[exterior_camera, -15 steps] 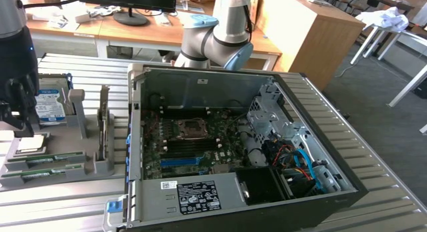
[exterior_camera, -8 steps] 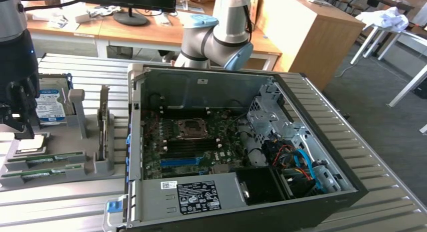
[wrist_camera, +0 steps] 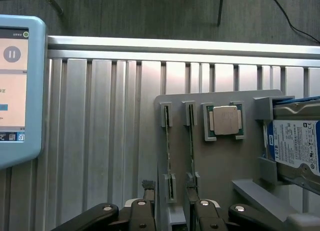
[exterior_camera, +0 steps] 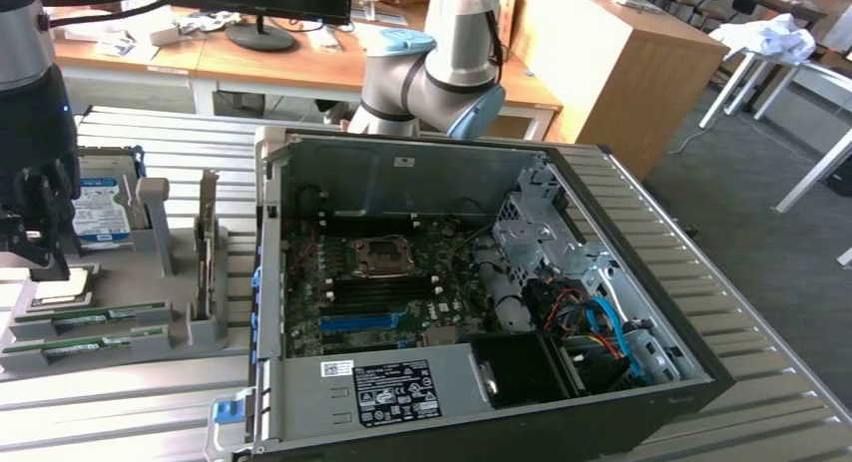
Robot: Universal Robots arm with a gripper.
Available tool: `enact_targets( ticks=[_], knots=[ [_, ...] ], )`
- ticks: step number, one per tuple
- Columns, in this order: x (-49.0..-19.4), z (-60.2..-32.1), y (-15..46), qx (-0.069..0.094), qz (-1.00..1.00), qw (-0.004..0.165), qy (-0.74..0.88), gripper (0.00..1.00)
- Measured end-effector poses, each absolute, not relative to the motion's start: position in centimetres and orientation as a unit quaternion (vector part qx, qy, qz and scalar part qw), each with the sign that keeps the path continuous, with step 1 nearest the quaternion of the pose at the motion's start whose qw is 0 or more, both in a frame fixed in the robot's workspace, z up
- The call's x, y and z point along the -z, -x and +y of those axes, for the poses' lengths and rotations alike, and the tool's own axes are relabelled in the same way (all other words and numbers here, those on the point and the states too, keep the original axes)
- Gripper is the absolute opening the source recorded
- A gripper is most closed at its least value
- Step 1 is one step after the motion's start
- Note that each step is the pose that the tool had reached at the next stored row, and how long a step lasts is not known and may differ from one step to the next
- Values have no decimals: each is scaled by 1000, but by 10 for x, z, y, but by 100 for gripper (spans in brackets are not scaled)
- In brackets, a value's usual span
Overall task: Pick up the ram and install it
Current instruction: 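Pick up the ram and move it above insertion slot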
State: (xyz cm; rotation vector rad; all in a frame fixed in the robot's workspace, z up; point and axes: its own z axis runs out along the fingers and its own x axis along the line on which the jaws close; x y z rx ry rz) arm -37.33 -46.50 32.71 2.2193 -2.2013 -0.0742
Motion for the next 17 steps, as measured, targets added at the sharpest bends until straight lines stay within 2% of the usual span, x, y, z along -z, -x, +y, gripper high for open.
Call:
enact_targets(
  ticks=[17],
  knots=[
    [-296,-467,363,24,-704,8,-710,36]
  ],
)
